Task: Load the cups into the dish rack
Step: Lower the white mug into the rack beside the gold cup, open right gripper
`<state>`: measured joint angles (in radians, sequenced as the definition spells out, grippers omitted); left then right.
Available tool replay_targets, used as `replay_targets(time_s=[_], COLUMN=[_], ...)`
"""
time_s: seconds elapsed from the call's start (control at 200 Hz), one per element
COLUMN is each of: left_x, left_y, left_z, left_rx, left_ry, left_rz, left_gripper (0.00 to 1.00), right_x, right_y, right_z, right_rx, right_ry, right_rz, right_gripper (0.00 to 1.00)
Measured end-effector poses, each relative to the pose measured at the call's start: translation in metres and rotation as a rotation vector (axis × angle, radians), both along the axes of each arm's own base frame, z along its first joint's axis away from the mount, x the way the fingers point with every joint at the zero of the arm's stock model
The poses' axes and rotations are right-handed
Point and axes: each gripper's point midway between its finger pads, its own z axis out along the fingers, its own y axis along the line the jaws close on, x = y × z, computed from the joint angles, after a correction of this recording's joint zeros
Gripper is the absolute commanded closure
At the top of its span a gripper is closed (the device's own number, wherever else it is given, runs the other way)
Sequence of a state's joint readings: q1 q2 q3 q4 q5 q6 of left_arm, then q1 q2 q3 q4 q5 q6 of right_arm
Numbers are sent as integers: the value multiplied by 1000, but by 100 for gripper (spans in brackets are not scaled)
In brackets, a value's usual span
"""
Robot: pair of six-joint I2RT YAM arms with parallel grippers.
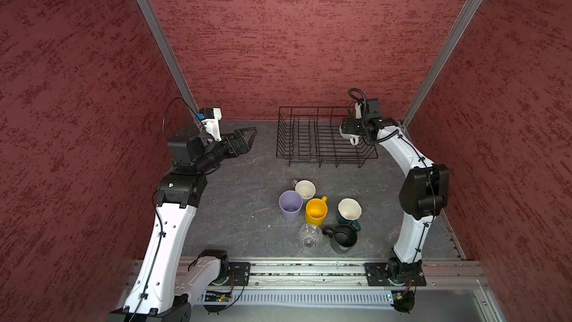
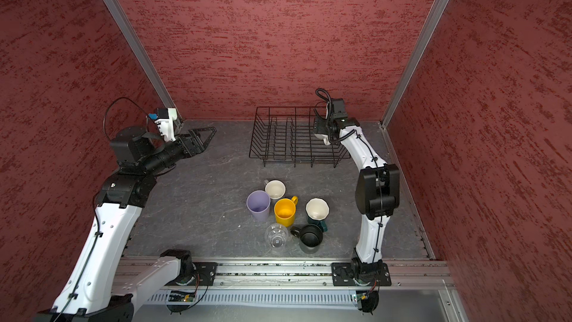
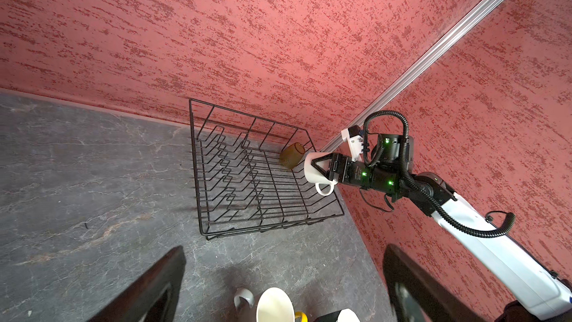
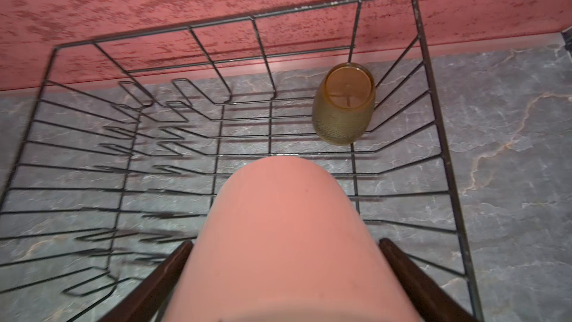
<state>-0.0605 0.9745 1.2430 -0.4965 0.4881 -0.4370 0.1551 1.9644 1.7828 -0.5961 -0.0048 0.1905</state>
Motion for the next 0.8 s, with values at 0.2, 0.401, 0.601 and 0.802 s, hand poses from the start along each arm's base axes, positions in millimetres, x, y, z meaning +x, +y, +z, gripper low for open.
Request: replay_targets(time_s=[0.2,0.401,0.601,0.802], left_x=[-1,0,0,1], left_y=[3,5,5,6], left_z=[1,0,-1,-9], left_rx=[1,1,1,1], left_ry=[-2,1,3,20], left_rz=[9,15,15,16], left_gripper=[0,1,0,0], right_x=[10,22,38,47], right_y=[-11,-19,-30,-39], right_z=[-32,-50,-56,-72], right_rx=[-50,-103,-128,-147], right_ry=[58,90,91,120], right_rz=[-28,-46,-65,-82], right_gripper=[82,83,83,82])
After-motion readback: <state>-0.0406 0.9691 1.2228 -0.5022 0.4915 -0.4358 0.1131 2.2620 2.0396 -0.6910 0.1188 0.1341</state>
